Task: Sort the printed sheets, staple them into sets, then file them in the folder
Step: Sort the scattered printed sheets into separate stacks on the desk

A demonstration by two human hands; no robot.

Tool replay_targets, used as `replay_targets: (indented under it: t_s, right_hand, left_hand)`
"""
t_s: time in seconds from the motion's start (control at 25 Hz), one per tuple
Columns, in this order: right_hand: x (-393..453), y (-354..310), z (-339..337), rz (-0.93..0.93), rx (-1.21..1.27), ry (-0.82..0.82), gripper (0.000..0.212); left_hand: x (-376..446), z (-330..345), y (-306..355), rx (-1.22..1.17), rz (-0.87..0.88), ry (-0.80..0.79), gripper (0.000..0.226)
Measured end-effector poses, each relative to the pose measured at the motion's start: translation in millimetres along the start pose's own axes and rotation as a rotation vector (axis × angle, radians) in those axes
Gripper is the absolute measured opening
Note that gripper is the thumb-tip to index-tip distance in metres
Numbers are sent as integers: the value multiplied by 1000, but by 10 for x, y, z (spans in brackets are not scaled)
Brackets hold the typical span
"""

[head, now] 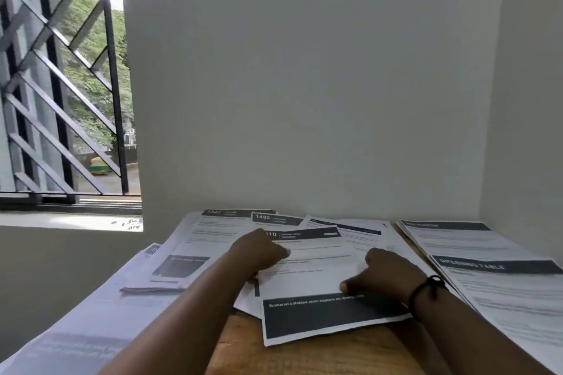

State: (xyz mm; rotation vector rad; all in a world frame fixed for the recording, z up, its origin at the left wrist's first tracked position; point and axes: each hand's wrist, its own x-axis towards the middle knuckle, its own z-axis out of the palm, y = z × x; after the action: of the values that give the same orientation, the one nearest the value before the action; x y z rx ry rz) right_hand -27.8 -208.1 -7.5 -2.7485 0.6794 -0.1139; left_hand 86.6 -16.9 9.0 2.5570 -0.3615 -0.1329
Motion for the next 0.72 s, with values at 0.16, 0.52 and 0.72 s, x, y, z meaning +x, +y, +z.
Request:
replay_targets:
  t_s: [0.16, 0.52, 0.72]
  right_hand:
    - [24, 52, -57, 35, 173, -32, 72]
    - [107, 81, -78, -8, 764, 94, 20]
    - [33, 45, -131, -101, 1288, -23, 27]
  left_hand:
    - [68, 41, -186, -184, -51, 14, 72]
    - [45, -61, -212, -787, -4, 7, 8]
    - [68, -225, -239, -1067, -36, 28, 15]
